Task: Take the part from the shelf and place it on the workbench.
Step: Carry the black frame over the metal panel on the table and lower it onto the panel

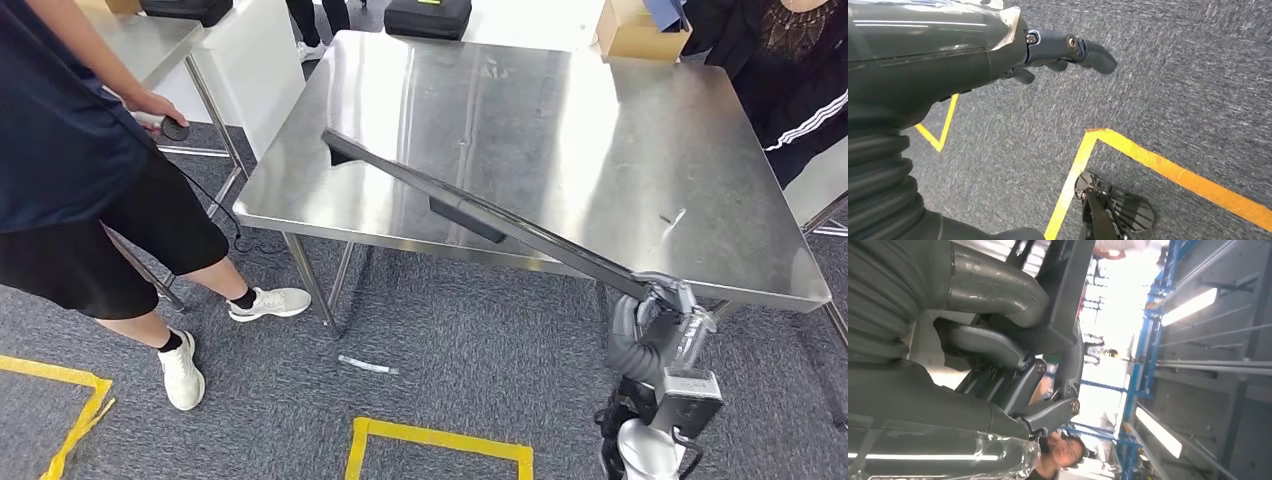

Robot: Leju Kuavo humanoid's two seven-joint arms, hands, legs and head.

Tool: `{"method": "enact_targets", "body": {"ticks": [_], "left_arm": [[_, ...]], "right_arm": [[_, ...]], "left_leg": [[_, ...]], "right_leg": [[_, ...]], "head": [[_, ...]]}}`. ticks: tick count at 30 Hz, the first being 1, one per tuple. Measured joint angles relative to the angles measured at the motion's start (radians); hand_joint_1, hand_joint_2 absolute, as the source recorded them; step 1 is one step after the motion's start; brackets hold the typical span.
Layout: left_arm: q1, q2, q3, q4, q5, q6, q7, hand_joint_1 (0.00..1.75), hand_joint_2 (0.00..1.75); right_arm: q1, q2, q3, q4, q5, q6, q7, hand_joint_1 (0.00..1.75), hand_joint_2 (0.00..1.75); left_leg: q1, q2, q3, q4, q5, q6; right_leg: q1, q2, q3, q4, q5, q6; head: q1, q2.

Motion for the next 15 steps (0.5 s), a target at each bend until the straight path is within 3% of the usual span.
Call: {"method": "enact_targets", "body": {"ticks": [3, 5, 7, 9, 10, 13, 14, 15], "left_arm": [[-0.004, -0.001, 0.0, 0.0, -0.001, 0.0, -0.001, 0.0, 1.75], [-0.006, -0.002, 0.0, 0.0, -0.001, 0.0, -0.001, 0.0, 1.75], [-0.004, -0.003, 0.0, 0.0, -0.001, -0.001, -0.001, 0.0, 1.75], [-0.001, -0.003, 0.0, 0.0, -0.004, -0.005, -0.001, 0.0, 1.75], [0.0, -0.002, 0.0, 0.0, -0.006, -0.007, -0.002, 0.0, 1.75], [0.0, 0.0, 0.0, 0.0, -0.019, -0.016, -0.002, 0.0, 1.75], [-0.001, 0.0, 0.0, 0.0, -0.025, -0.018, -0.002, 0.0, 1.75], [-0.001, 0.0, 0.0, 0.0, -0.03, -0.019, -0.002, 0.0, 1.75]], "right_arm": [[-0.021, -0.005, 0.004, 0.015, 0.002, -0.002, 0.001, 1.75, 1.75], [-0.028, -0.007, 0.007, 0.022, 0.002, -0.004, 0.001, 1.75, 1.75], [-0.033, -0.008, 0.011, 0.031, 0.005, -0.01, 0.004, 1.75, 1.75], [-0.045, -0.012, 0.015, 0.053, 0.012, -0.027, 0.014, 1.75, 1.75], [-0.059, -0.017, 0.015, 0.071, 0.016, -0.037, 0.02, 1.75, 1.75], [-0.129, -0.037, 0.014, 0.158, 0.019, -0.056, 0.04, 1.75, 1.75], [-0.156, -0.046, 0.012, 0.192, 0.018, -0.06, 0.046, 1.75, 1.75], [-0.181, -0.055, 0.007, 0.223, 0.017, -0.065, 0.05, 1.75, 1.75]], "left_leg": [[0.003, 0.005, -0.005, 0.04, 0.002, -0.013], [0.007, 0.011, -0.072, 0.145, 0.0, -0.021], [0.011, 0.014, -0.166, 0.263, -0.044, -0.03], [0.012, 0.015, -0.231, 0.297, -0.085, -0.034], [0.012, 0.015, -0.241, 0.271, -0.076, -0.033], [0.008, 0.016, -0.216, 0.099, 0.065, -0.017], [0.006, 0.014, -0.206, 0.062, 0.093, -0.01], [0.003, 0.012, -0.2, 0.045, 0.1, -0.004]], "right_leg": [[-0.003, 0.005, 0.03, -0.008, -0.008, -0.037], [-0.006, 0.005, 0.051, -0.011, -0.022, -0.054], [-0.005, 0.006, 0.07, -0.012, -0.041, -0.062], [-0.005, 0.008, 0.094, -0.012, -0.062, -0.061], [-0.005, 0.01, 0.108, -0.012, -0.072, -0.059], [-0.003, 0.016, 0.146, -0.014, -0.105, -0.05], [-0.001, 0.018, 0.154, -0.016, -0.116, -0.044], [0.002, 0.02, 0.164, -0.017, -0.12, -0.037]], "head": [[0.0, 0.0], [-0.002, 0.0], [-0.003, 0.0], [-0.004, 0.0], [-0.004, 0.0], [-0.004, 0.0], [-0.004, 0.0], [-0.004, 0.0]]}}
